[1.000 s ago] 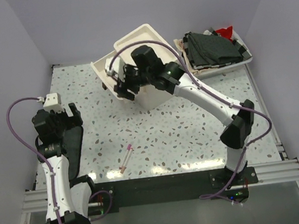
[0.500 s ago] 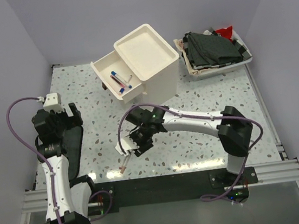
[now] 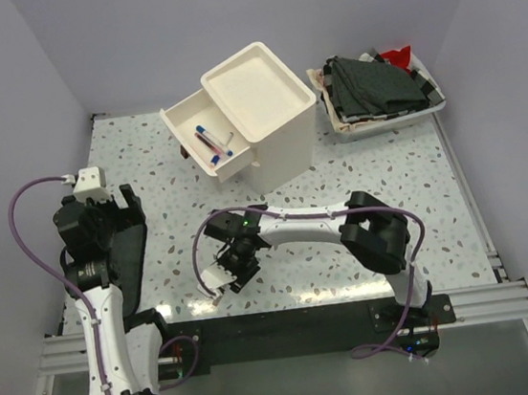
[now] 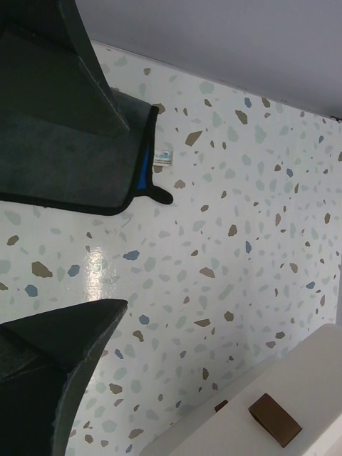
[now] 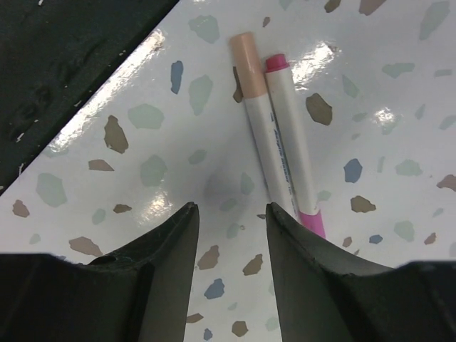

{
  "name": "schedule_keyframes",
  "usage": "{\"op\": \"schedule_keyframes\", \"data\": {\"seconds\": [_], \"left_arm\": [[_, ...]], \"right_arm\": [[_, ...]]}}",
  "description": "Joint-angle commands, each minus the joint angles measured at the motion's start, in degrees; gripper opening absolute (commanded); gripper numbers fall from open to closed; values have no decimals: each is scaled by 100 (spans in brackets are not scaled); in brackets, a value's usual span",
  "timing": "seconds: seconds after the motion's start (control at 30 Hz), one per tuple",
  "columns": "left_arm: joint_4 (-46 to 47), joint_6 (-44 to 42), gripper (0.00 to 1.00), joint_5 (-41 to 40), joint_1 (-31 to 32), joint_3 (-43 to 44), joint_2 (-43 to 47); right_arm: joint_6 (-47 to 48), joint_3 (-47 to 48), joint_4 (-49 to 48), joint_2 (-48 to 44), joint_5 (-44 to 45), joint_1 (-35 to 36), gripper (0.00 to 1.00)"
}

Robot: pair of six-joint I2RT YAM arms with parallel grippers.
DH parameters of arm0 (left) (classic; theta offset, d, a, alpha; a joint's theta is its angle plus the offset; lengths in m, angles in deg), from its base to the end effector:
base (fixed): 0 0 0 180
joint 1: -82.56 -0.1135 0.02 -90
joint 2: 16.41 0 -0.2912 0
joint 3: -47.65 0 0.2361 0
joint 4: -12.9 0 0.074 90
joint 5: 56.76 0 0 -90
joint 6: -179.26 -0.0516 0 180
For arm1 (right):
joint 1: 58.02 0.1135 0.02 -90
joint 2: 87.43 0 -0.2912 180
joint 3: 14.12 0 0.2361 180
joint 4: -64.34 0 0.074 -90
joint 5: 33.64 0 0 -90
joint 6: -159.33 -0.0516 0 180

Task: Sort the stationery into containers
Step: Pick up the pen from the corner of the board.

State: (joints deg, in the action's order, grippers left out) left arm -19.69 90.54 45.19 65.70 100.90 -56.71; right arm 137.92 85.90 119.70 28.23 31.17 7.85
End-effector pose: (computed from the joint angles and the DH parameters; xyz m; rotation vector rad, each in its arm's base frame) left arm 0.1421 0.0319 0.3129 -0.1612 1.8991 -0.0155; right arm 0.1487 0.3857 0.1982 -2.5668 0.9663 0.6013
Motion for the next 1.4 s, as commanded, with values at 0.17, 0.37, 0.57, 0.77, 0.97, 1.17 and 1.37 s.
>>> {"op": "schedule_keyframes", "data": {"seconds": [0.17, 0.37, 0.57, 0.77, 0.97, 1.17, 1.37], "left_arm": [[55, 39, 100, 89, -80, 41, 30], [108, 65, 100, 98, -89, 129, -22], [126, 74, 100, 80, -89, 50, -5], [99, 83, 100, 115, -98, 15, 13], [187, 92, 100, 168, -107, -3, -31], [231, 13, 100, 185, -107, 59, -136], [284, -58, 100, 124, -107, 164, -505]], "right_arm": [[4, 602, -153, 334, 93, -4, 47], [136, 847, 171, 633, 67, -12, 39], [233, 927, 505, 941, 260, -12, 36], [259, 980, 839, 1169, 366, -12, 29], [400, 981, 1622, 1074, 173, 5, 11], [-283, 1119, 1833, -288, -82, -170, 1], [-1827, 2621, 1702, -1036, -293, -697, 0]]}}
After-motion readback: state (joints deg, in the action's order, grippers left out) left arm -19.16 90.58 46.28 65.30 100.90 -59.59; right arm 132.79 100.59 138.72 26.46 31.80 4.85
